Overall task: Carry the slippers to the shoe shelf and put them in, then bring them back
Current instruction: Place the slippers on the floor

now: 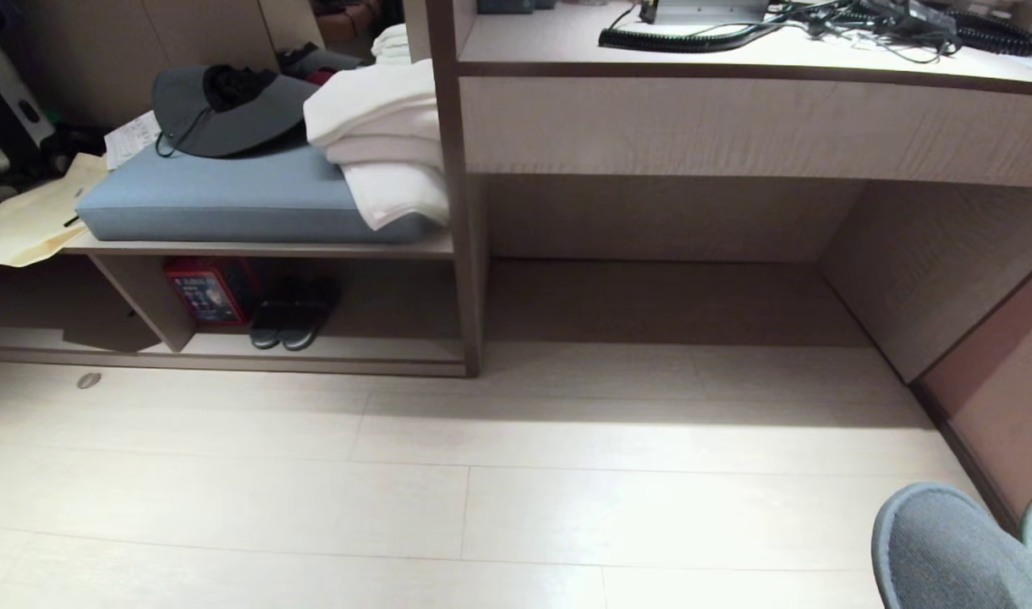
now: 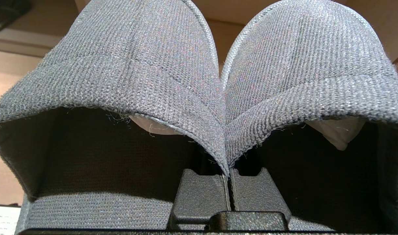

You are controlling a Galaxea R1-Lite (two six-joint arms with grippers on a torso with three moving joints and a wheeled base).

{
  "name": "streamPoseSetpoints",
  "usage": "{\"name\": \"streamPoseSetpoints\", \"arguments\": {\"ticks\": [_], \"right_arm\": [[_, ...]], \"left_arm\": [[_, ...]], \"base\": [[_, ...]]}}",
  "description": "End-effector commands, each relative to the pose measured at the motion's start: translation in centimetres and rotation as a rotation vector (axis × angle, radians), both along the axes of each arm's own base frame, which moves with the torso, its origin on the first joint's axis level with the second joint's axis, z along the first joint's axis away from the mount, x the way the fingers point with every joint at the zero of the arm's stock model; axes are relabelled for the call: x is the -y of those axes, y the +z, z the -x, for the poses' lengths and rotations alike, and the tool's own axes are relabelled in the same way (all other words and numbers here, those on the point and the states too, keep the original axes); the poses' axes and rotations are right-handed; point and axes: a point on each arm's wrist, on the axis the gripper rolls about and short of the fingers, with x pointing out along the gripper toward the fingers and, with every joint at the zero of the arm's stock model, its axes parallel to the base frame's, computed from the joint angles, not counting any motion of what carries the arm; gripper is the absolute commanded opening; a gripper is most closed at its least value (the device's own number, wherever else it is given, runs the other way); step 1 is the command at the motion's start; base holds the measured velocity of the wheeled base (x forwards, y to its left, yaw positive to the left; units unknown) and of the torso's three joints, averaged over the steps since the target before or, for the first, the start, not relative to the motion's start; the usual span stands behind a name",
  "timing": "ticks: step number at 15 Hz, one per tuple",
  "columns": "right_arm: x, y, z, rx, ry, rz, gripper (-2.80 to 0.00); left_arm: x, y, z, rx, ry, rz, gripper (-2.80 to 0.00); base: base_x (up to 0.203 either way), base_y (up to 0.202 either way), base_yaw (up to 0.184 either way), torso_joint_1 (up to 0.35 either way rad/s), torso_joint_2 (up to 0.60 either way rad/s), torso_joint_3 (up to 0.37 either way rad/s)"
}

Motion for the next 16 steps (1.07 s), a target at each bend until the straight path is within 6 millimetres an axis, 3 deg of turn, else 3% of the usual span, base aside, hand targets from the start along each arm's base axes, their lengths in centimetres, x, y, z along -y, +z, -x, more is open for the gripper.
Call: {"name": "streamPoseSetpoints", "arguments": {"ticks": [1,16], "right_arm": [[0.00,-0.04,-0.02,-0.003,0.001,-0.001,-2.80],[0.00,-0.08,-0.02,-0.006,-0.001,-0.012,-2.80]], "left_arm": [[0.00,-0.04,-0.02,-0.002,0.000,0.001,-2.80],[0.00,-0.04,-0.02,-0.003,0.001,0.001,-2.80]], "base": [[0.000,0.000,0.000,0.002,0.00,-0.198],[0.000,0.000,0.000,0.004,0.00,-0.197]]}}
